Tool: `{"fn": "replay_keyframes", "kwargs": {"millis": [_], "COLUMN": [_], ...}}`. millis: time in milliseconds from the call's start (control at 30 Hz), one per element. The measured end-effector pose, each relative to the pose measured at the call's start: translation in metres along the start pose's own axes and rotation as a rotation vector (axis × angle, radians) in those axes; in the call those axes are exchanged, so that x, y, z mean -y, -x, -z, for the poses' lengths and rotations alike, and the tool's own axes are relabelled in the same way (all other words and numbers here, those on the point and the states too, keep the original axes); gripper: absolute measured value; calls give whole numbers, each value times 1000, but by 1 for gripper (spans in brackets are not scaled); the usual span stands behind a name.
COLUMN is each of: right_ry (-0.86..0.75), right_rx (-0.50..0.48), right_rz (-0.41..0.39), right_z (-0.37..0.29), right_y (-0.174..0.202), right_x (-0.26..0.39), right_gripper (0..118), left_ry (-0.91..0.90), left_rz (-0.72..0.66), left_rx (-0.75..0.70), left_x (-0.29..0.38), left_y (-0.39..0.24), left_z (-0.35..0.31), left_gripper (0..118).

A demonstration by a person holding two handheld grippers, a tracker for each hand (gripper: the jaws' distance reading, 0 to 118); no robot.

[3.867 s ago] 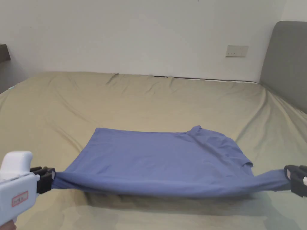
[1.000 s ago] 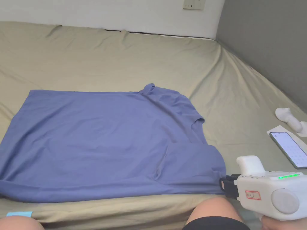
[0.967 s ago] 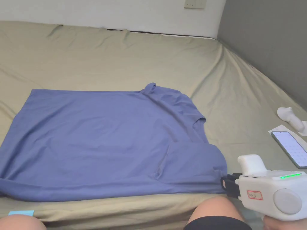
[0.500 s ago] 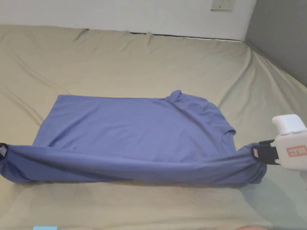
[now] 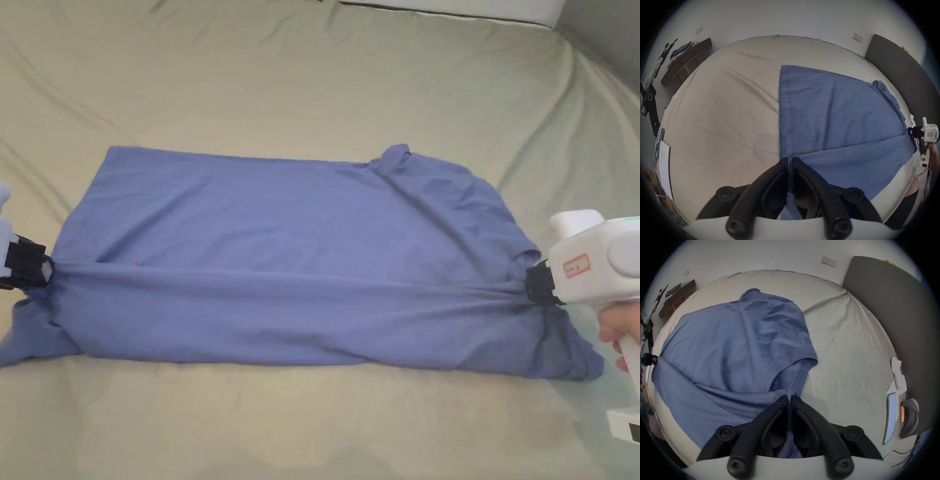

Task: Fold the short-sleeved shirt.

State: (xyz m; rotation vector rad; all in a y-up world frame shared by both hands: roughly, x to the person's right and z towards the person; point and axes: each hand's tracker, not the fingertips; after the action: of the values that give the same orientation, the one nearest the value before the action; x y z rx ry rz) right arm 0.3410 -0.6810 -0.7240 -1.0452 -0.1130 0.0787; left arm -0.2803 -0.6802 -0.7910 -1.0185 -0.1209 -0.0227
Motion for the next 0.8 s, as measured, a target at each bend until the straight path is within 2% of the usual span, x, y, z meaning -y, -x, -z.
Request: {"fn": "replay_keyframes", "kwargs": {"millis": [33,67,100,133,233,300,400,467,533,567,600,633,667,700,733,767,800], "right_ry": [-21,-51,-128,-212,-427,-499,-684,-805,-923,-952,-957,-954,-960,-930,-919,-872,-854], "right_rx": [6,33,98,104,21,8,-3,-16,30,39,66,68,62,118,129,8,15], "right_rz": [16,34,81,130,283,324,292,272,260,227,189,145,84,72,125,136,154], "right_z": [-2,-6,-14,-27,-79,-115,-174,-207,-231,-239,-242,-243,-242,-237,-237,-223,-218], "right_y": [-1,-1,-7,-12,-23,-23,-15,-9,3,8,14,18,21,24,18,18,18], "right_x": [3,5,7,12,22,30,53,75,97,107,114,121,124,124,129,122,122], "right_gripper": [52,101,115,117,116,116,116,114,113,112,104,64,2,2,2,2,2], "left_ry": [-10,-42,-88,-168,-419,-526,-672,-759,-842,-861,-874,-868,-860,-851,-848,-820,-789], "left_rz": [1,-9,-25,-26,-72,-148,-182,-178,-156,-139,-125,-102,-60,-37,-36,-30,-62], "left_rx": [-3,-33,-96,-103,-85,-35,-20,-78,-120,-134,-146,-134,-132,-155,-174,-205,-239], "left_x": [2,6,9,13,25,34,57,76,98,109,118,127,132,138,141,142,141], "left_y": [1,0,0,-1,-9,-15,-30,-43,-53,-59,-66,-70,-72,-76,-80,-81,-78], "left_z": [1,-3,-11,-23,-82,-123,-187,-219,-240,-246,-249,-248,-245,-241,-233,-227,-218], "left_gripper": [43,88,103,104,106,115,116,116,115,115,115,115,113,98,50,0,0]}}
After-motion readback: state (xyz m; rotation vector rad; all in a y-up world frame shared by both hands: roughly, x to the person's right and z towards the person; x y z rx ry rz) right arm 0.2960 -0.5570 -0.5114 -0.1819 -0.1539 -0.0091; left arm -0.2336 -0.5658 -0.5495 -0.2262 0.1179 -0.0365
